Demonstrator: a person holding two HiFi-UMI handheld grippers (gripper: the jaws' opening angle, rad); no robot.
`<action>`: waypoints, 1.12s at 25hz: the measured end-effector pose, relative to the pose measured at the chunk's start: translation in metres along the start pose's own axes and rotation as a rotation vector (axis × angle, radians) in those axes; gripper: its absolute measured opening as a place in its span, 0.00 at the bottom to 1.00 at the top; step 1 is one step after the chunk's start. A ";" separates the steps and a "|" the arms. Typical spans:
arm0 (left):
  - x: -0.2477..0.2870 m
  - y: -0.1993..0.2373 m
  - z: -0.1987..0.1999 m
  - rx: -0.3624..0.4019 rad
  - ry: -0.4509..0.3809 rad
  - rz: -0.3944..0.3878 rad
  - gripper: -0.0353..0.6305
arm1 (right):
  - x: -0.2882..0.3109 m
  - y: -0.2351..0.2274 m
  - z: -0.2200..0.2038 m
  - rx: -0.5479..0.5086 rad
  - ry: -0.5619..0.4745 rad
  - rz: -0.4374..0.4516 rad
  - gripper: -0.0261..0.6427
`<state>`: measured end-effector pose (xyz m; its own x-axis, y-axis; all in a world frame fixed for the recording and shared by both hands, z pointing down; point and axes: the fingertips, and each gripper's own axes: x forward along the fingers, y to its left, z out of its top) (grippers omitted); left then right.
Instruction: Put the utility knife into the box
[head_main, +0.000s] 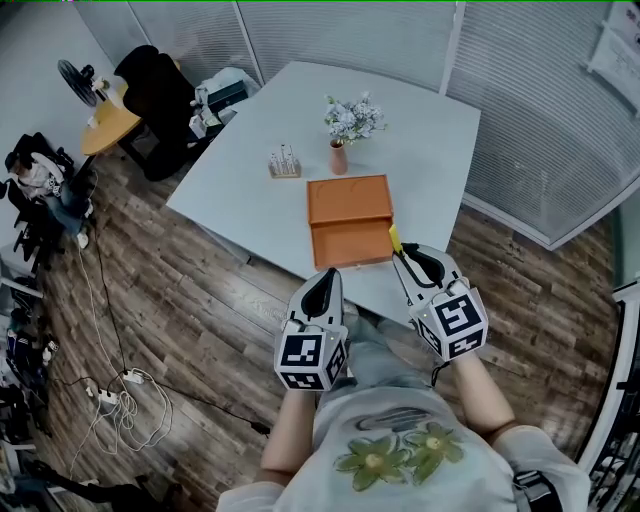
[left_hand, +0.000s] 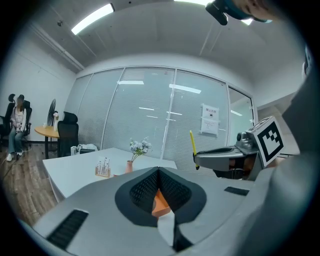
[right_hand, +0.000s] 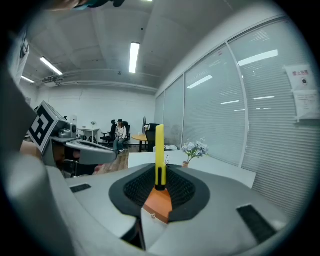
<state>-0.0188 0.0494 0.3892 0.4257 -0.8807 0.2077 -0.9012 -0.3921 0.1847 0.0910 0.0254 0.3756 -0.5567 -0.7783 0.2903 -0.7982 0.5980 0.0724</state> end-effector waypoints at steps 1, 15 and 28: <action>0.004 0.005 0.000 0.000 0.002 0.004 0.06 | 0.006 -0.001 -0.001 -0.006 0.003 0.006 0.15; 0.066 0.073 0.019 -0.002 0.022 0.028 0.06 | 0.093 -0.030 0.005 -0.091 0.056 0.083 0.15; 0.103 0.106 0.012 -0.015 0.058 0.022 0.06 | 0.147 -0.036 -0.010 -0.166 0.130 0.150 0.15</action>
<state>-0.0714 -0.0863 0.4189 0.4099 -0.8722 0.2670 -0.9094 -0.3682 0.1932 0.0406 -0.1085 0.4253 -0.6236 -0.6538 0.4287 -0.6543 0.7365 0.1715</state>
